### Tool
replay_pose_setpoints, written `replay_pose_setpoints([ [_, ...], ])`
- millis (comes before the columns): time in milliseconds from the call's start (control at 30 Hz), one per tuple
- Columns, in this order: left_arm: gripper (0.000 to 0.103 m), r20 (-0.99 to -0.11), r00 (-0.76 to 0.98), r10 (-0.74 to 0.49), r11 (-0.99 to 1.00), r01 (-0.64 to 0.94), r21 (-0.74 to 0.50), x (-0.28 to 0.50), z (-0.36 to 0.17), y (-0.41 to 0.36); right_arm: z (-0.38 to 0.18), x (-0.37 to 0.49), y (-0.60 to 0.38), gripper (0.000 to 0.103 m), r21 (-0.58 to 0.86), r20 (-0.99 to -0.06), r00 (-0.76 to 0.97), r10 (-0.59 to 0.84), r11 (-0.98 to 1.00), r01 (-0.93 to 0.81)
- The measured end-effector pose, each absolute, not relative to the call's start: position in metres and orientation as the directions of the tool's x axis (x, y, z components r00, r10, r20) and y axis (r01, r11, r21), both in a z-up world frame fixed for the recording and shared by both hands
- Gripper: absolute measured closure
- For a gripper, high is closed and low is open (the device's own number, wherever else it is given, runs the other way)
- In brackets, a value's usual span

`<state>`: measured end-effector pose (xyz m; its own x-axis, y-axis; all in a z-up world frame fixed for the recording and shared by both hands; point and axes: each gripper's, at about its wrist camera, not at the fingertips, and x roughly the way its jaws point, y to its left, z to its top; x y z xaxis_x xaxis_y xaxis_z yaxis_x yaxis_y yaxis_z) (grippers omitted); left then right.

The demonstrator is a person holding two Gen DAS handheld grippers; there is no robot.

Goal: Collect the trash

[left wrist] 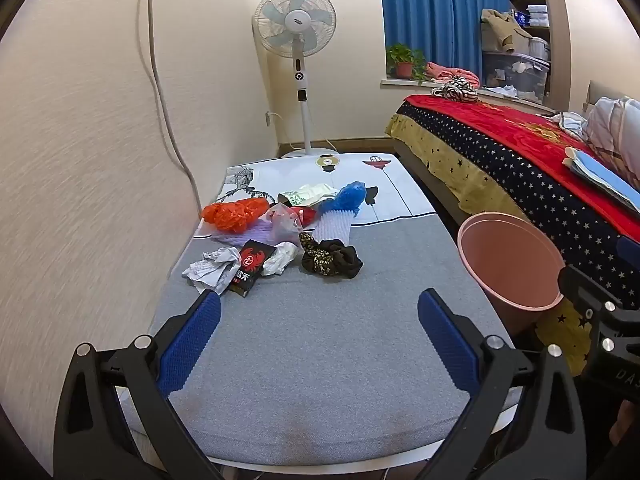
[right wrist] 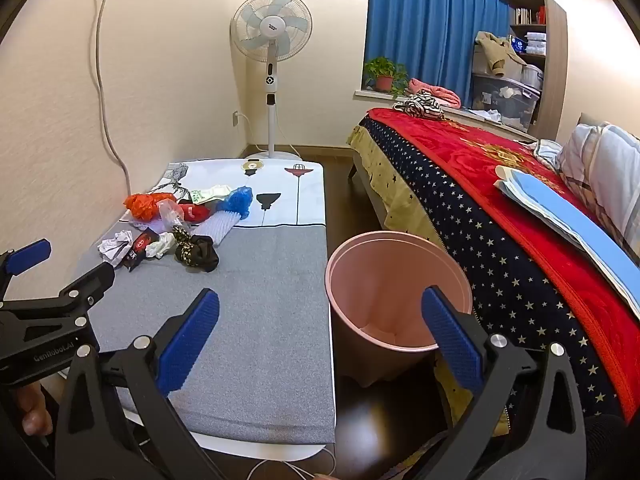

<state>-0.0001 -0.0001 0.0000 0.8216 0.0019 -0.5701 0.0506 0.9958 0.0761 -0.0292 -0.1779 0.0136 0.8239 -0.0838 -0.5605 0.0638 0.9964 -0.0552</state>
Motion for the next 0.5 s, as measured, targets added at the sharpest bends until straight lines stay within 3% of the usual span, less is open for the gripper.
replay_pose_setpoints([
  [500, 0.007, -0.570, 0.822, 0.005, 0.996, 0.049, 0.079, 0.0000, 0.0000, -0.0004, 0.0146, -0.0291, -0.1756, 0.005, -0.059, -0.560, 0.824, -0.087, 0.996, 0.065],
])
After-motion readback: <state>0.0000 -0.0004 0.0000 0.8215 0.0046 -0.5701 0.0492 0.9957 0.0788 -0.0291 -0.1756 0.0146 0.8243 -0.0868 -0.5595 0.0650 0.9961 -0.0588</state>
